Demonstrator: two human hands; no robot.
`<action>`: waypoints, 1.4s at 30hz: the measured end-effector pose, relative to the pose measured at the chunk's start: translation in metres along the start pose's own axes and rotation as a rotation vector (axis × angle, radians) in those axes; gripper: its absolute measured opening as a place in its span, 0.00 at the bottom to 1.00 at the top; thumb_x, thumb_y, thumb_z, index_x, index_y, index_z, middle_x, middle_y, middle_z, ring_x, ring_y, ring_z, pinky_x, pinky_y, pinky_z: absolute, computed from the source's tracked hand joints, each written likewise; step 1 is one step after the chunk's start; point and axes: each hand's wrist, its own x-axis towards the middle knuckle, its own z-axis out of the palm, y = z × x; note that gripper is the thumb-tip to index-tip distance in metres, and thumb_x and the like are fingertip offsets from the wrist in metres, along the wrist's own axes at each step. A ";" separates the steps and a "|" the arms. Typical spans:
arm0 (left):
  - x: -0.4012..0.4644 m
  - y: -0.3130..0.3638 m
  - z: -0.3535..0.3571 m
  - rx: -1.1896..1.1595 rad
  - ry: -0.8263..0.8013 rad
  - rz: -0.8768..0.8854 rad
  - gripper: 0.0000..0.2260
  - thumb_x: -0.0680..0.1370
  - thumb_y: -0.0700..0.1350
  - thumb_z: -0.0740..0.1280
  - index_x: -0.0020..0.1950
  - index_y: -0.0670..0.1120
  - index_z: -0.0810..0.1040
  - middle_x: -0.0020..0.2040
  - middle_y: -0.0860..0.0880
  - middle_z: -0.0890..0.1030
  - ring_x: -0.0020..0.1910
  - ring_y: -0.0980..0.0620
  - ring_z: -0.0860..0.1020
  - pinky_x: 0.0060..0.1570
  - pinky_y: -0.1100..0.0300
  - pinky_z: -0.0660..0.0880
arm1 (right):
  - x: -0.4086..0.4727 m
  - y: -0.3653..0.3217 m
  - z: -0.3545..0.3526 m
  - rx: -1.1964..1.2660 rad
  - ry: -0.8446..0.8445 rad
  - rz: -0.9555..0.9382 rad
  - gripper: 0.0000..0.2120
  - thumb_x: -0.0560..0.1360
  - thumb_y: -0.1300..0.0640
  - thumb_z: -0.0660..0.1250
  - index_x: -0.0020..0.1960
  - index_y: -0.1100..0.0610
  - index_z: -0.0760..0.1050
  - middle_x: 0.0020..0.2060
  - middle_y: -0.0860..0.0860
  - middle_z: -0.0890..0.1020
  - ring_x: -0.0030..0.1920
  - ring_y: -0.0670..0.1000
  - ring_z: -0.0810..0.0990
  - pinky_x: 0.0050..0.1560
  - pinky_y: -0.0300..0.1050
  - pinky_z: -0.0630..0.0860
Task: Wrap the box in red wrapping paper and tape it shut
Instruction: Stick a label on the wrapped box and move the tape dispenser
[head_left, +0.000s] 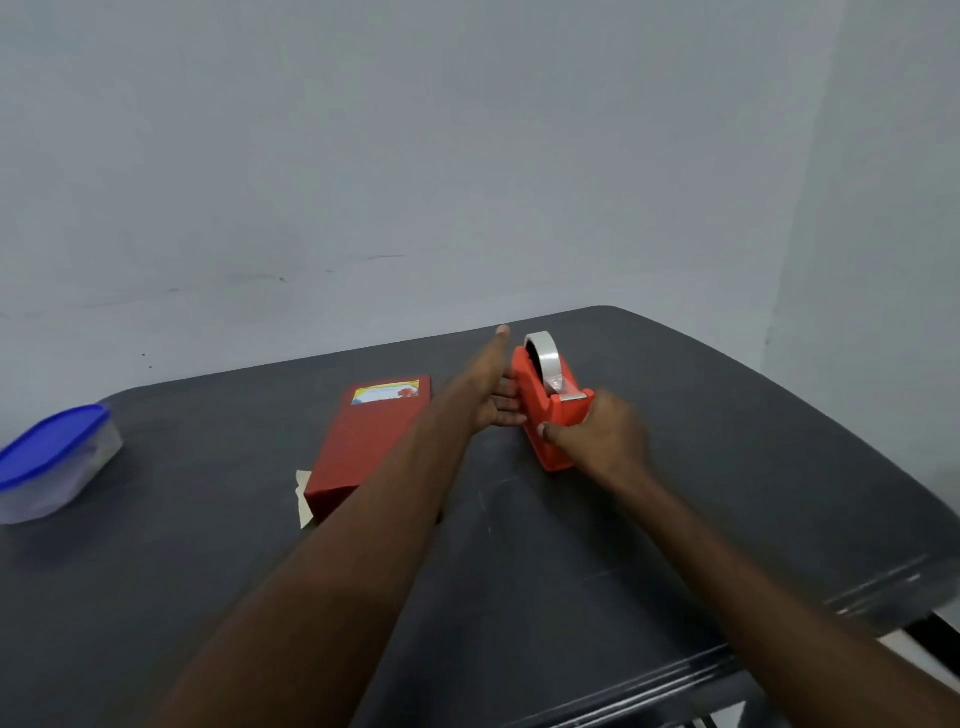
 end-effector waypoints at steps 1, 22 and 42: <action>0.002 0.001 0.000 -0.007 0.003 -0.002 0.41 0.77 0.71 0.53 0.70 0.37 0.69 0.64 0.35 0.75 0.61 0.38 0.77 0.62 0.42 0.75 | 0.001 -0.001 -0.001 -0.002 0.014 0.001 0.33 0.66 0.41 0.78 0.63 0.58 0.76 0.57 0.55 0.83 0.55 0.57 0.82 0.50 0.48 0.77; 0.076 0.032 0.136 -0.017 -0.123 -0.006 0.39 0.77 0.69 0.56 0.73 0.37 0.67 0.66 0.34 0.73 0.62 0.37 0.76 0.64 0.42 0.73 | 0.081 0.085 -0.079 0.050 0.183 0.025 0.29 0.64 0.45 0.79 0.60 0.58 0.79 0.52 0.54 0.84 0.50 0.54 0.82 0.48 0.49 0.79; 0.088 0.034 0.139 -0.015 -0.119 0.133 0.33 0.80 0.65 0.55 0.73 0.40 0.67 0.61 0.39 0.74 0.59 0.42 0.75 0.64 0.45 0.73 | 0.119 0.099 -0.096 -0.002 0.041 0.059 0.39 0.72 0.48 0.76 0.75 0.58 0.60 0.69 0.57 0.74 0.67 0.59 0.74 0.63 0.52 0.73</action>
